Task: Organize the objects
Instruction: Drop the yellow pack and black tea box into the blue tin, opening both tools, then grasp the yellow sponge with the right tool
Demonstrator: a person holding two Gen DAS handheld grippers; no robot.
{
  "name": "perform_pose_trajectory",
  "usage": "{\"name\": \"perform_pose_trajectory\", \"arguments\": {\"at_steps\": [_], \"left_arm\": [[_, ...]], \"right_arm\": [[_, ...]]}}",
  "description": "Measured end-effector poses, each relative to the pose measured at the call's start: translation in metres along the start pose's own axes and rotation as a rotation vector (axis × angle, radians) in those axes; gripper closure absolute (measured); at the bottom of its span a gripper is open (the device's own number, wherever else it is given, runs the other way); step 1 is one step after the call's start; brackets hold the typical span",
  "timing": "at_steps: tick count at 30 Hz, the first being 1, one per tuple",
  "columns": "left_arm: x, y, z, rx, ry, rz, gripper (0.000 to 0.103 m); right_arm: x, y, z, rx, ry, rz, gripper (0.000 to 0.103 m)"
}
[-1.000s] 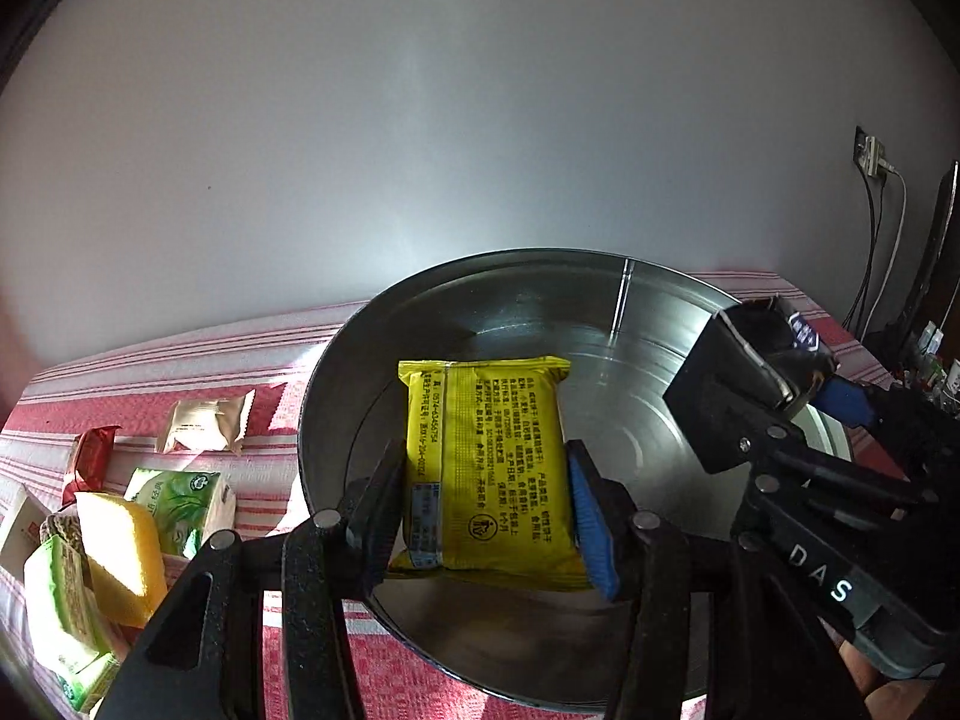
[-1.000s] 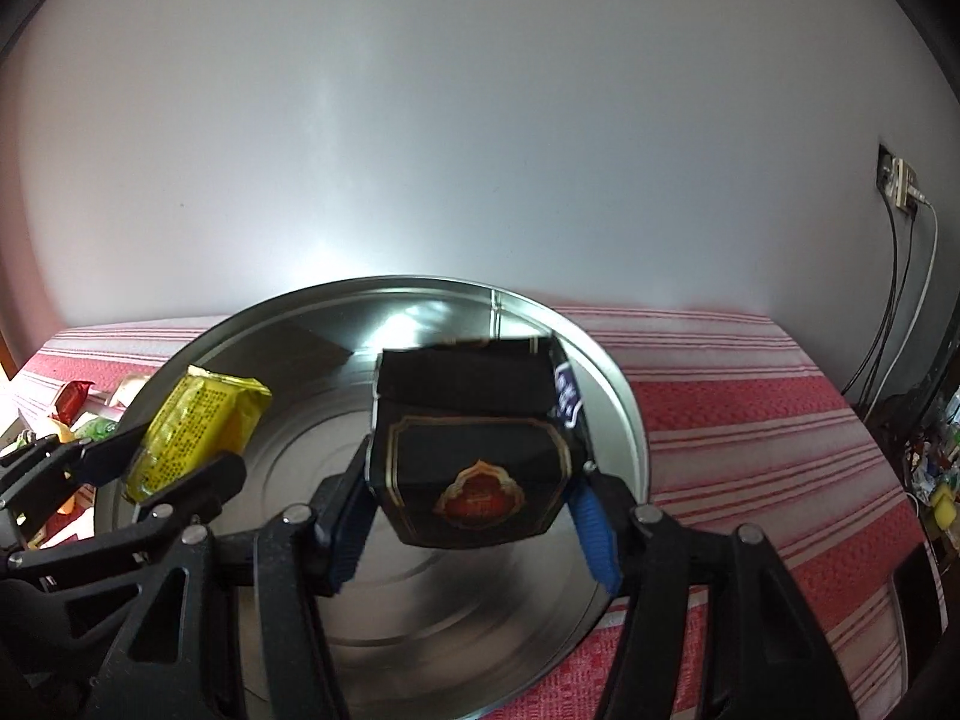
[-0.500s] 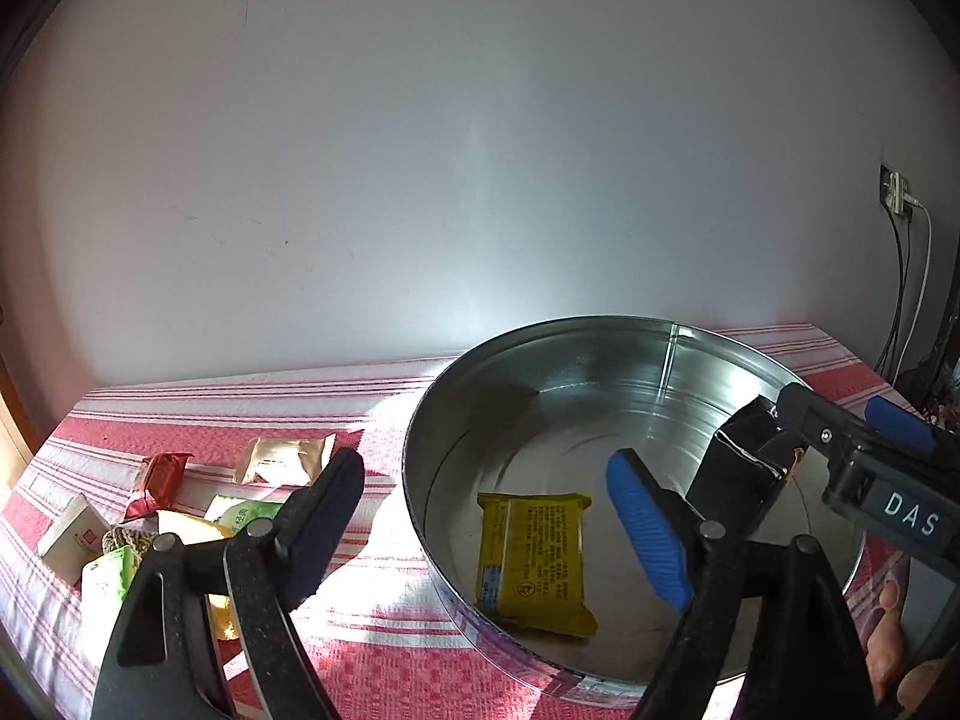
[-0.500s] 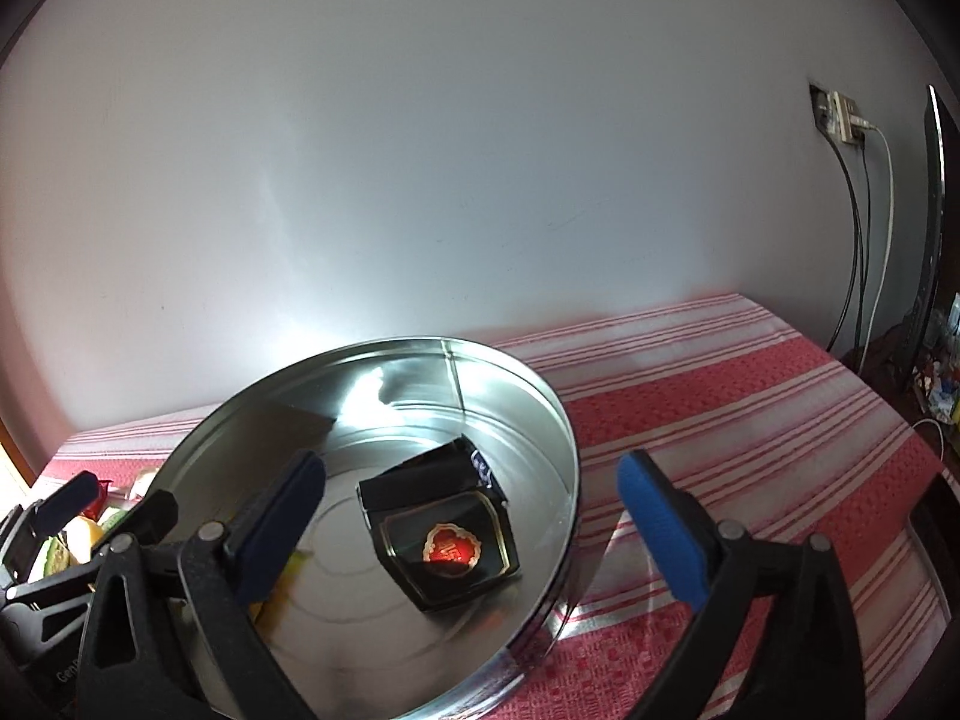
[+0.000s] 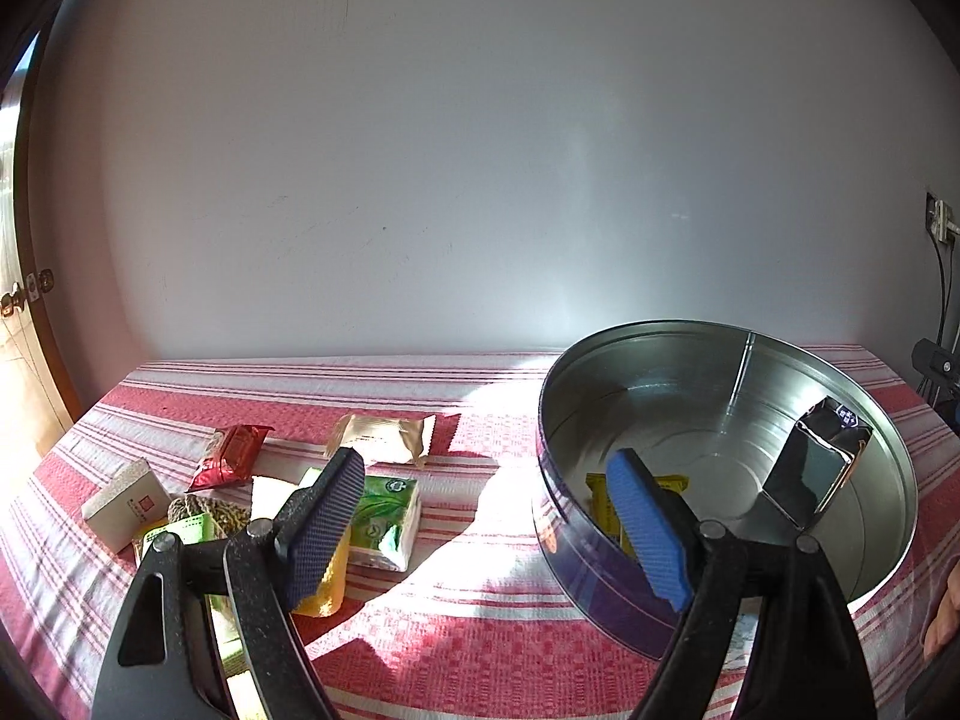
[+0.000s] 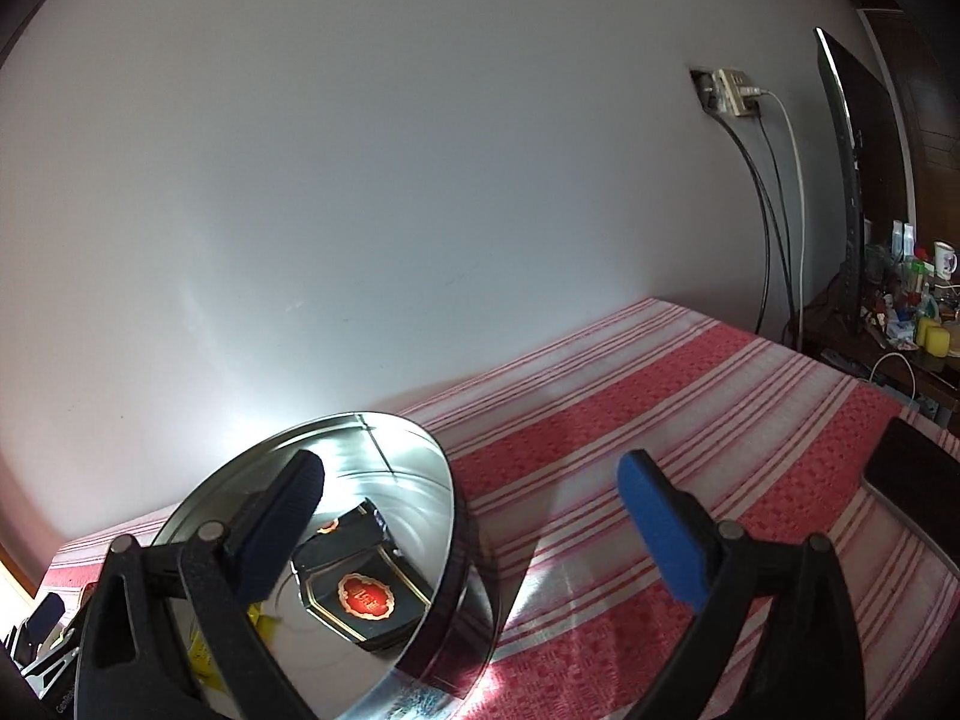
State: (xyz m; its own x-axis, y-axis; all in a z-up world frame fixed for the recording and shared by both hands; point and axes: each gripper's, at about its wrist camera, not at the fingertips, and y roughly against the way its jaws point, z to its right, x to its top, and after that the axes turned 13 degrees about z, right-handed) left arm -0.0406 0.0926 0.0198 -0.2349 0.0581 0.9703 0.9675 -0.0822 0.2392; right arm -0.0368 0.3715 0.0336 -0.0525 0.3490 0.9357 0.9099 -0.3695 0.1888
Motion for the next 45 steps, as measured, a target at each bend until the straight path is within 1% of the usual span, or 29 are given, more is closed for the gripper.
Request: {"name": "perform_pose_trajectory", "arguments": {"at_steps": [3,6,9,12,14,15,17,19,22,26,29,32,37,45], "left_arm": [[-0.001,0.01,-0.007,0.011,-0.004,0.005,0.018],[-0.004,0.014,-0.012,0.016,-0.006,0.008,0.018],[-0.008,0.018,-0.017,0.012,-0.005,0.004,0.018],[-0.009,0.026,-0.023,0.011,-0.007,0.007,0.018],[-0.01,0.03,-0.027,0.006,-0.008,0.0,0.018],[-0.011,0.031,-0.029,0.003,-0.004,-0.003,0.018],[-0.012,0.032,-0.033,-0.006,0.01,-0.01,0.018],[-0.011,0.035,-0.037,-0.006,0.015,-0.015,0.018],[-0.013,0.038,-0.044,-0.008,0.022,-0.017,0.018],[-0.015,0.045,-0.058,0.008,0.034,-0.011,0.018],[-0.015,0.051,-0.073,0.022,0.046,-0.007,0.018],[-0.016,0.056,-0.09,0.054,0.046,0.002,0.018],[-0.018,0.06,-0.129,0.132,0.047,-0.008,0.018],[-0.027,0.066,-0.201,0.238,0.105,-0.041,0.018]], "right_arm": [[0.0,0.004,-0.002,-0.02,0.0,0.007,0.003],[-0.003,0.011,-0.002,-0.048,-0.03,0.016,0.003],[-0.005,0.021,-0.005,-0.046,-0.07,0.01,0.003],[-0.008,0.037,-0.007,-0.06,-0.082,0.021,0.003],[-0.013,0.045,-0.007,-0.078,-0.086,-0.001,0.003],[-0.017,0.048,-0.007,-0.073,-0.098,-0.02,0.003],[-0.023,0.053,-0.009,-0.046,-0.114,-0.058,0.003],[-0.028,0.057,-0.017,-0.019,-0.101,-0.076,0.003],[-0.035,0.064,-0.037,0.022,-0.039,-0.074,0.003],[-0.045,0.076,-0.072,0.089,0.061,-0.061,0.003],[-0.055,0.08,-0.097,0.158,0.107,-0.08,0.003],[-0.067,0.085,-0.124,0.222,0.162,-0.099,0.003],[-0.084,0.093,-0.161,0.331,0.246,-0.131,0.003],[-0.119,0.098,-0.214,0.509,0.341,-0.277,0.006]]}}
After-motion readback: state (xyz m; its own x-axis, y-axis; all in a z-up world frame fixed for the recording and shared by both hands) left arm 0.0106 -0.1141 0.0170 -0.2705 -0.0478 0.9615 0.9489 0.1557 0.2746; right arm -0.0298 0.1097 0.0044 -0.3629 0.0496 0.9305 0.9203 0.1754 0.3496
